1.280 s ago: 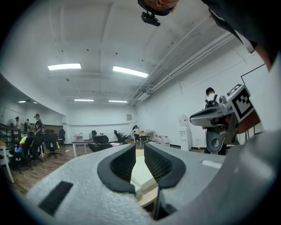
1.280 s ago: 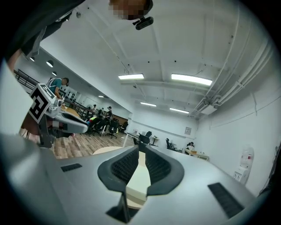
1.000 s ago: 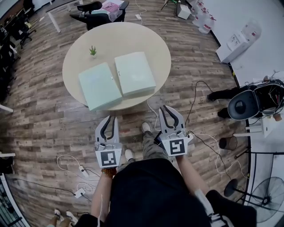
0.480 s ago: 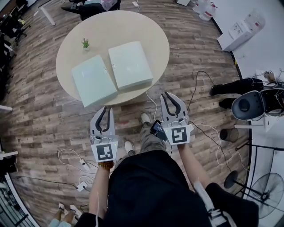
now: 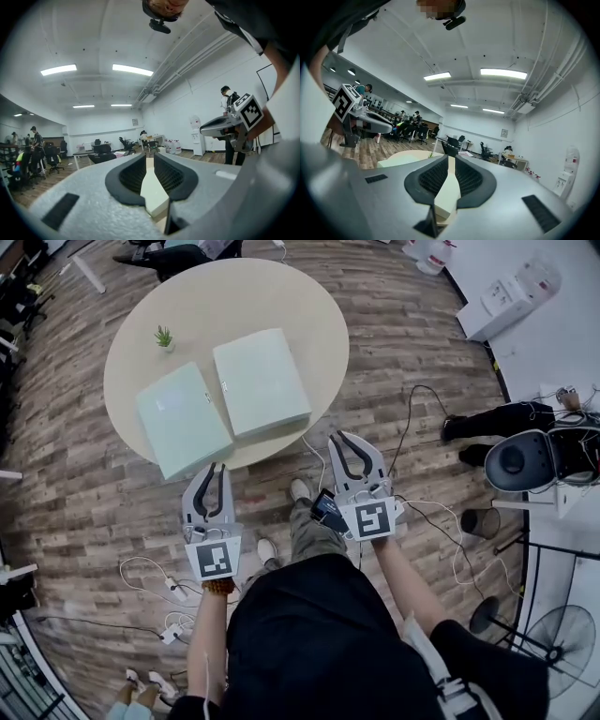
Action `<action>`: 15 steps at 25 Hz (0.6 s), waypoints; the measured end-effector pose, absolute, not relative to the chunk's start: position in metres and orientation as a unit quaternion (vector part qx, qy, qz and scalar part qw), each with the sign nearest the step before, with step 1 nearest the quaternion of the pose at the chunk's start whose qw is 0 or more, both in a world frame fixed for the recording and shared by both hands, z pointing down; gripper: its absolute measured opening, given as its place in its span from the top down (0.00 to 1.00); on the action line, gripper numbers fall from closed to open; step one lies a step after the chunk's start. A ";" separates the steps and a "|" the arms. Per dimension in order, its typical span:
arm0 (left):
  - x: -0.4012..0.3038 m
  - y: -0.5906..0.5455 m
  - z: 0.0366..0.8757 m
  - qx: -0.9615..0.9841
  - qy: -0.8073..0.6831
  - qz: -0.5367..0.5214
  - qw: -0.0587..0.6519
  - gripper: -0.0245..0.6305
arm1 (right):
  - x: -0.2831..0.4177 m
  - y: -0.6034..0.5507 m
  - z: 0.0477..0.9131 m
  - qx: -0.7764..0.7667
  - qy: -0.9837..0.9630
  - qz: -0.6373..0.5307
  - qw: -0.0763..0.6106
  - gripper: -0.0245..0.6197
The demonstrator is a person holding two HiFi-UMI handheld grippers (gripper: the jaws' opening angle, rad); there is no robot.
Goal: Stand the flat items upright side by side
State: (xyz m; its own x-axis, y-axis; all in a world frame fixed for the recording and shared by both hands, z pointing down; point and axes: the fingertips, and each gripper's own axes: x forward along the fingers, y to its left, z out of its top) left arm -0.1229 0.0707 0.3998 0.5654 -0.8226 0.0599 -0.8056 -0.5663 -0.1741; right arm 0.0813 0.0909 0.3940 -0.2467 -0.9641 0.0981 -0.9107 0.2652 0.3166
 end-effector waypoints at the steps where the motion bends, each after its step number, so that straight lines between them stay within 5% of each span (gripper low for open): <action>1: -0.120 0.067 0.401 -0.882 0.463 -0.067 0.061 0.88 | 0.084 0.087 0.395 0.595 -0.786 -0.097 0.138 0.90; 15: -0.072 0.023 0.416 -0.874 0.473 -0.105 0.036 0.86 | 0.124 0.018 0.390 0.553 -0.818 -0.093 0.131 0.89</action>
State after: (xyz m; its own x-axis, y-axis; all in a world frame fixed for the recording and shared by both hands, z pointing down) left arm -0.0724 0.0230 0.4156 0.5307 -0.8342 0.1498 -0.8190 -0.5502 -0.1627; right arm 0.1236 0.0176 0.3900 -0.3544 -0.9285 0.1108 -0.8799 0.3712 0.2964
